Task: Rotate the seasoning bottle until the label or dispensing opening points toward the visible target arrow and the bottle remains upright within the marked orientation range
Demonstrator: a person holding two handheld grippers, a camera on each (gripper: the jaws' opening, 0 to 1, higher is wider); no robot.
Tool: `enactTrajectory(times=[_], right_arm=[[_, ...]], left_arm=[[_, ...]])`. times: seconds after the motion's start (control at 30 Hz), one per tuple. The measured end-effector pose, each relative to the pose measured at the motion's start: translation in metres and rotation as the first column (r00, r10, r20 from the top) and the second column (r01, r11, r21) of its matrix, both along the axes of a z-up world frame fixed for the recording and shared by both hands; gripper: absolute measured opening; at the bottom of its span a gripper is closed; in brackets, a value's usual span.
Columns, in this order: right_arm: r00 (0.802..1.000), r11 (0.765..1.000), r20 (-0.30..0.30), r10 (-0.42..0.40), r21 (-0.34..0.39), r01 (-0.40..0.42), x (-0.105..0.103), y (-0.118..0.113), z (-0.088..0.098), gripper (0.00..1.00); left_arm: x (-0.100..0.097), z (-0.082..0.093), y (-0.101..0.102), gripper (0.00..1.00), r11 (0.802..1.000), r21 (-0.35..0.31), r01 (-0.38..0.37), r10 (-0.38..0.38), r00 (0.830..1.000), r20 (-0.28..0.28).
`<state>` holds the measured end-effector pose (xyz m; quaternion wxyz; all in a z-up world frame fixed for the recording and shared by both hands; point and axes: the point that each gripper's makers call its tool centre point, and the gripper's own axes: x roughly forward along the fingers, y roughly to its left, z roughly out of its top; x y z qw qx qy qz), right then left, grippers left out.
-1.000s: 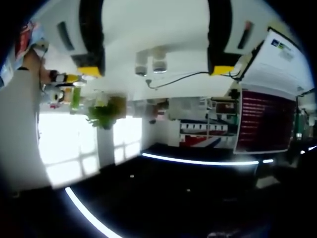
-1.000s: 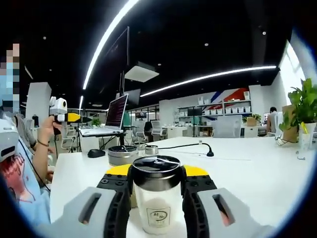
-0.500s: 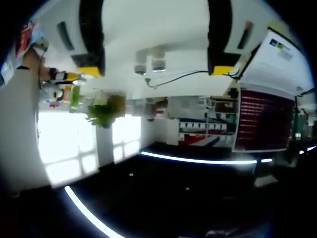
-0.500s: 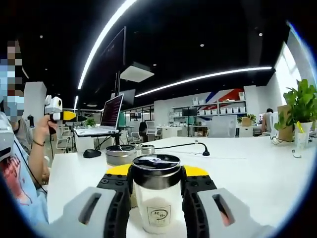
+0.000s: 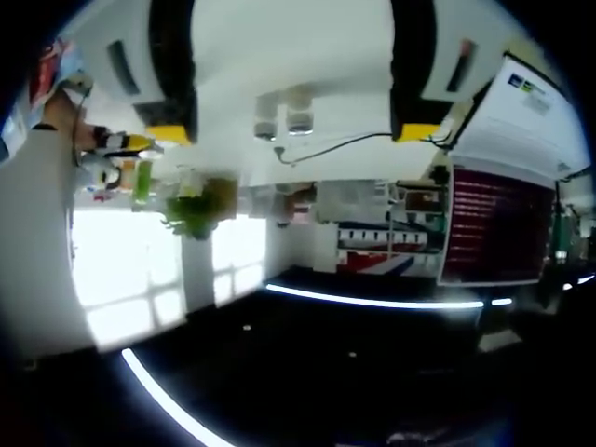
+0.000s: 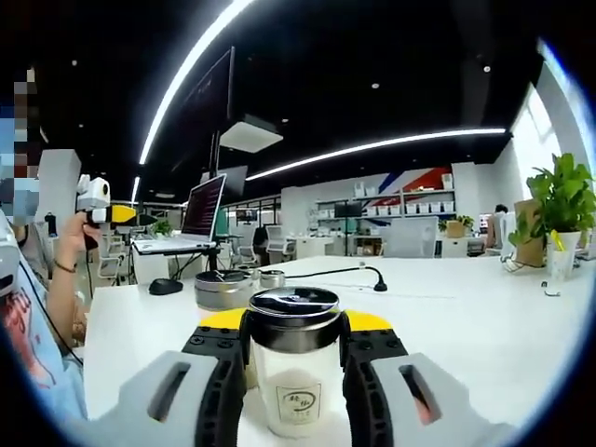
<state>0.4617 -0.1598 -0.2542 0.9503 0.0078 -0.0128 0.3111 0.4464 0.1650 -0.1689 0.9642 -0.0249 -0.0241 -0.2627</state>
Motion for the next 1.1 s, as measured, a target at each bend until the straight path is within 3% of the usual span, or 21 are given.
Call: enactTrajectory(times=[0.73, 1.1], right_arm=[[0.997, 0.997, -0.02, -0.075, -0.013, 0.075, 0.002, 0.0, -0.002, 0.37], [0.991, 0.991, -0.029, -0.133, -0.019, 0.132, 0.005, 0.001, -0.003, 0.37]], left_arm=[[-0.001, 0.002, 0.006, 0.9, 1.0, -0.003, -0.027, 0.027, 1.0, 0.007], [-0.004, 0.003, 0.011, 0.9, 0.998, -0.05, -0.038, 0.038, 0.999, 0.001]])
